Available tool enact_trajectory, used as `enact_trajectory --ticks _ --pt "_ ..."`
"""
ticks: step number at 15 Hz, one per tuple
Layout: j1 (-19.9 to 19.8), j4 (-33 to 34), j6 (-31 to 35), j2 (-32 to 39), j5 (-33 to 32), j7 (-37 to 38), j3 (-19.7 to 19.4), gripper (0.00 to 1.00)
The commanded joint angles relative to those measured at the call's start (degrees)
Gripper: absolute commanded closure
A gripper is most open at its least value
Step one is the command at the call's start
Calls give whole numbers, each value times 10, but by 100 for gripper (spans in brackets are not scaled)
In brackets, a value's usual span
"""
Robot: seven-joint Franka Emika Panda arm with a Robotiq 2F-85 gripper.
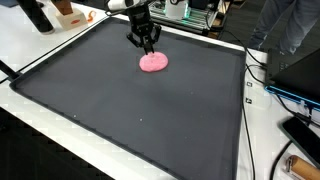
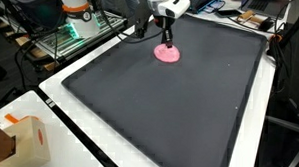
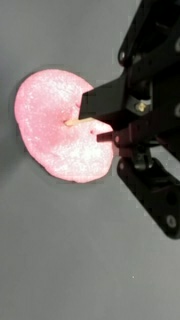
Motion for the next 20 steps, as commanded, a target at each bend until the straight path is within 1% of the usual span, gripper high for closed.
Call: enact_trajectory --ticks 1,6,15,20 --pt "-12 4 -1 18 3 -7 9 94" --pt "-11 3 -3 11 -1 -1 10 94" --pt "-9 -6 -17 -27 -6 8 10 94" --pt "0 -10 -31 -55 -34 39 1 94"
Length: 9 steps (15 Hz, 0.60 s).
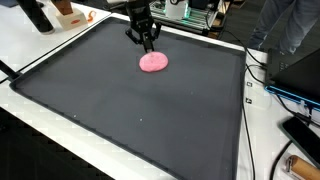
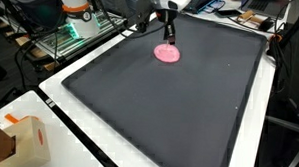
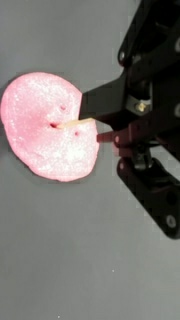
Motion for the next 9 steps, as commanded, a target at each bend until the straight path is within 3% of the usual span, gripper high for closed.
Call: enact_trajectory --ticks 1,9 --pt "3 -14 -29 -40 -29 34 -4 94" --pt "20 -5 -86 -100 -90 113 -14 94"
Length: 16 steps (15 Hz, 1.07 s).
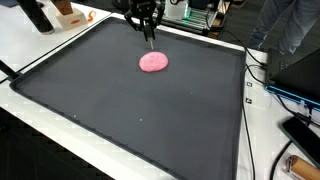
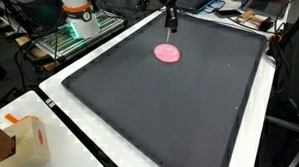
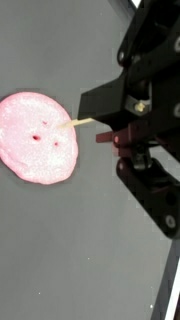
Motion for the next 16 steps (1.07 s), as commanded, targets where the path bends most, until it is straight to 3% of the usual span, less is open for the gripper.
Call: enact_trajectory --ticks 1,16 --pt "16 -3 -42 -37 -32 44 -12 94" --pt "50 35 -163 -77 -103 173 -15 94"
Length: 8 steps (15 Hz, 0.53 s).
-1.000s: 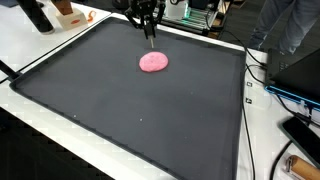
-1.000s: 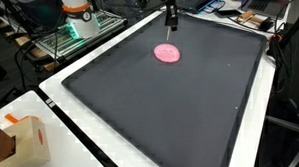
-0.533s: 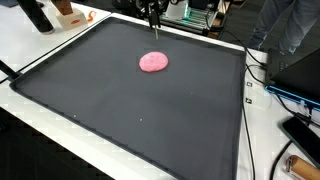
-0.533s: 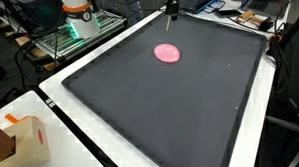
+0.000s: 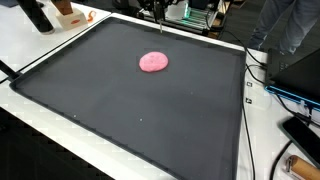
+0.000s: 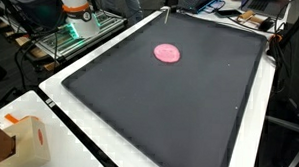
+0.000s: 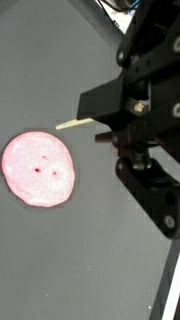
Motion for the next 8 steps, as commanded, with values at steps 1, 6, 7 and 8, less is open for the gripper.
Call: enact_trajectory --ticks 1,6,7,8 --pt "14 7 -39 -9 -27 41 -8 94" --pt "20 12 -42 -2 -14 38 -10 75" --pt "21 14 -49 -2 -14 39 -10 75" --pt "21 15 -52 -2 -14 40 -10 75"
